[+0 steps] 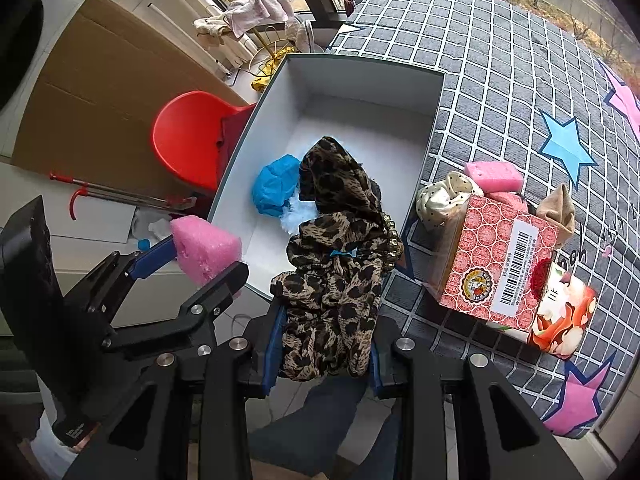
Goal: Organize soft objects
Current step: 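Hold the pink sponge and leopard scrunchie above the box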
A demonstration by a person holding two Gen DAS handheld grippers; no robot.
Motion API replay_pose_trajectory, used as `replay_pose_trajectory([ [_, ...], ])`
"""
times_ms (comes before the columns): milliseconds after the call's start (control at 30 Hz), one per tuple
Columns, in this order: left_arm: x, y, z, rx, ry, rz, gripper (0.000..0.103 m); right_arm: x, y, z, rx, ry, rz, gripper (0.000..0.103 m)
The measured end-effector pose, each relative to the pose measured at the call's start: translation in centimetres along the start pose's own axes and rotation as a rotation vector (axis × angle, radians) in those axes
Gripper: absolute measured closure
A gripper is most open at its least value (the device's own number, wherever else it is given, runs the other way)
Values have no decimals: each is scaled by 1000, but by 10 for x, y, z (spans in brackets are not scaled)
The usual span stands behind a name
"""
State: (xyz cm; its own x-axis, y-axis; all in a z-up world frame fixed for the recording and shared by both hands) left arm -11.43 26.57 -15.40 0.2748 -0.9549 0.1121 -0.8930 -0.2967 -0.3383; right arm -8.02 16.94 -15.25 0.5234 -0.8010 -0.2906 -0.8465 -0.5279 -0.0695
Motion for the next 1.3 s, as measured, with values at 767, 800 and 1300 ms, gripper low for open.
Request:
replay_pose_trajectory([
  [767,8,4,1,-15,0,9,31,2,2,-1,12,-6,18,68],
  [800,8,4,1,-16,0,10,31,2,2,-1,13,-6,19,68],
  [1300,4,0,3,-25,1,7,31,2,1,-1,13,-6,19,68],
])
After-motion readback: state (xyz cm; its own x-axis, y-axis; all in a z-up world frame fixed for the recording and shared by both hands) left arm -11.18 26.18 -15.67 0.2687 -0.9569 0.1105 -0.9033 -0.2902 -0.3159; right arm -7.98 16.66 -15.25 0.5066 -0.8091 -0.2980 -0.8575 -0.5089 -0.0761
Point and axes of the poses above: each gripper's, at about its wrist camera, not at the fingertips, and z roughly the way its jaws point, x to its right, y to its underside, the point moved 10 cm from there along z, roughly the way its jaws point, and after that the axes turned 1 degree about z, right-handed, at the moved point
